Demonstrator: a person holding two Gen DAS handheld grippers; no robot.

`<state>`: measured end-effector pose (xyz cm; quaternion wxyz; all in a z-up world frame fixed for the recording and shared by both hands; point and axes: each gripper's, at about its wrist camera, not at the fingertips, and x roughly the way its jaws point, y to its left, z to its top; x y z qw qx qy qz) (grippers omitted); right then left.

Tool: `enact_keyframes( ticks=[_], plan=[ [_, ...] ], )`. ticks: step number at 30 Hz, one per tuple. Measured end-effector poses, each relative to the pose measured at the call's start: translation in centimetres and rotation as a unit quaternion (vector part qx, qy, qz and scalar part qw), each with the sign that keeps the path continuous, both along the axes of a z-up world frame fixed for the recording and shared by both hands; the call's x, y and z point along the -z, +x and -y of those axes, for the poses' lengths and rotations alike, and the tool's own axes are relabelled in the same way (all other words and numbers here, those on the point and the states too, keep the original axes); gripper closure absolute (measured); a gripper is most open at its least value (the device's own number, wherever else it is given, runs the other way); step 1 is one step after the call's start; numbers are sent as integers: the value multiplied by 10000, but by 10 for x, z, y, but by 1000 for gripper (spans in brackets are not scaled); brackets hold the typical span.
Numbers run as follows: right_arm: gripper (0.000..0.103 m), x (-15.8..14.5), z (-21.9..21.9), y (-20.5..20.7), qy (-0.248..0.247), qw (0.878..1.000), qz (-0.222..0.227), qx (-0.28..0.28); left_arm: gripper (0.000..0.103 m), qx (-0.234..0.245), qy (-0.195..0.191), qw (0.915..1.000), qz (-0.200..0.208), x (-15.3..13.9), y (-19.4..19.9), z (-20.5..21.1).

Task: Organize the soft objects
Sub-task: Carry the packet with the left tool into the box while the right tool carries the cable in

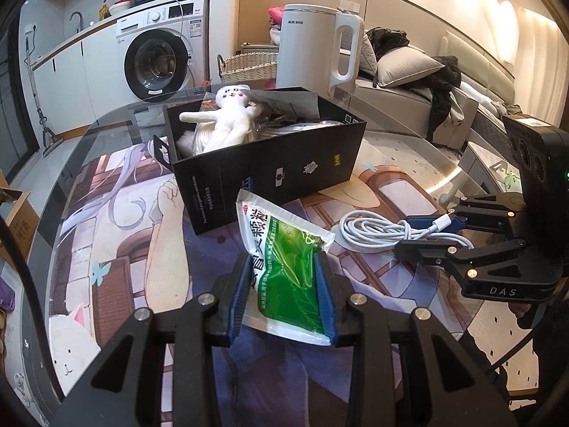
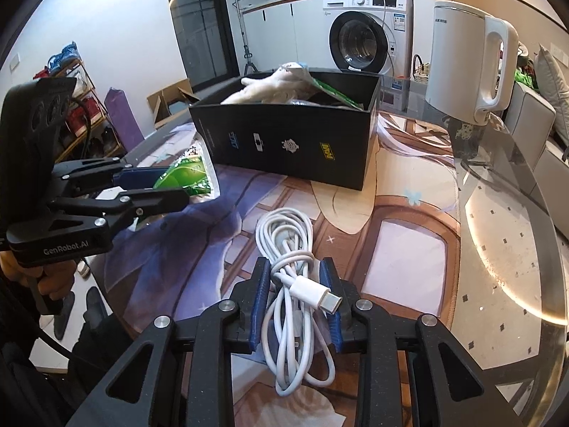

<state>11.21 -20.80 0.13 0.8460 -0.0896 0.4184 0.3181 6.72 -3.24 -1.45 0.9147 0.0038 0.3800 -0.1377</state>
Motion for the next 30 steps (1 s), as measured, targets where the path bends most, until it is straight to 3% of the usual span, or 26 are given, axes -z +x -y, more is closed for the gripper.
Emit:
enact_keyframes(
  ticks=[10, 17, 30],
  plan=[
    [67, 6, -11, 7, -262, 9996, -6, -123, 69, -24, -49, 10000, -6, 2, 2, -5],
    [74, 7, -17, 4, -412, 9988, 129, -213, 69, -58, -92, 9999, 17, 1, 2, -8],
    [75, -29, -6, 3, 75, 9992, 370, -97, 69, -115, -230, 9995, 191, -20, 3, -15]
  ],
)
